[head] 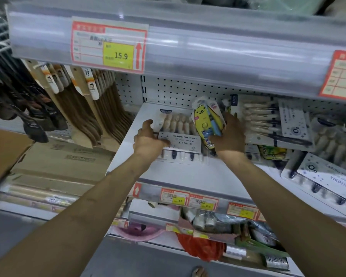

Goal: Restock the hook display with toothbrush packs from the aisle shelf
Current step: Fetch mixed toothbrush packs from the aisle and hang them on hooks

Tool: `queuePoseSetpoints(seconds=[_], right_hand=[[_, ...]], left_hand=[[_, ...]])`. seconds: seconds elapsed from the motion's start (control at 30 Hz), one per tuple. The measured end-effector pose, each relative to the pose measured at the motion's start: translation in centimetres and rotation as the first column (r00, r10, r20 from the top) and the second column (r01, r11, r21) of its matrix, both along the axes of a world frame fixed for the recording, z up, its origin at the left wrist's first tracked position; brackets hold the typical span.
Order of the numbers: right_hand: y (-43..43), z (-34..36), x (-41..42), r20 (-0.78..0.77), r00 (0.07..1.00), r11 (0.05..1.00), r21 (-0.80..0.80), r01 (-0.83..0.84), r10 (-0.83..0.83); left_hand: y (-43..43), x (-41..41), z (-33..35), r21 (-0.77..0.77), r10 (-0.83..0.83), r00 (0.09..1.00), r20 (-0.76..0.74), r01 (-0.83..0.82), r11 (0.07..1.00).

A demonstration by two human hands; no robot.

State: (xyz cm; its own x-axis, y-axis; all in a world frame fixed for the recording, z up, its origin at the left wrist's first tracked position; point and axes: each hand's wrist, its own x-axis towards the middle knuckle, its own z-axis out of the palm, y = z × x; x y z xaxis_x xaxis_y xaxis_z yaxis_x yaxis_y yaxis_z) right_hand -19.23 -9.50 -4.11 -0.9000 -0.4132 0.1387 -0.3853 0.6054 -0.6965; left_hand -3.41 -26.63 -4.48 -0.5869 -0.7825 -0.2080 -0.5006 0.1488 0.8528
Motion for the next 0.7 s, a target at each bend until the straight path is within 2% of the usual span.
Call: queuePoseSetpoints(seconds=[0.1, 0.27, 0.5, 0.7], right_hand=[[0.3, -0.4, 0.1, 0.128, 0.992, 0.981, -0.192, 0.029, -0.004], [1.0, -0.8, 0.8, 0.268, 0.962, 0.961, -0.276, 0.029, 0.048], [1.7, 0.1, 1.7, 0.341, 0.937, 0.923, -0.379, 0.068, 0.071], [1.7, 0.6, 1.9, 0.359, 0.929, 0.928, -0.369, 0.057, 0.086]], left_hand=[[0.1, 0.4, 0.6, 0.263, 0.121, 0.969, -0.217, -0.061, 0.963], [-0.1, 0.9, 1.2, 0.45, 0.233, 0.928, -0.29, -0.082, 0.889], [0.0, 1.5, 1.6, 0.543, 0.246, 0.931, -0.27, -0.064, 0.837], [0.3, 2.7, 2.0, 0.57, 0.285, 0.924, -0.255, -0.095, 0.816]])
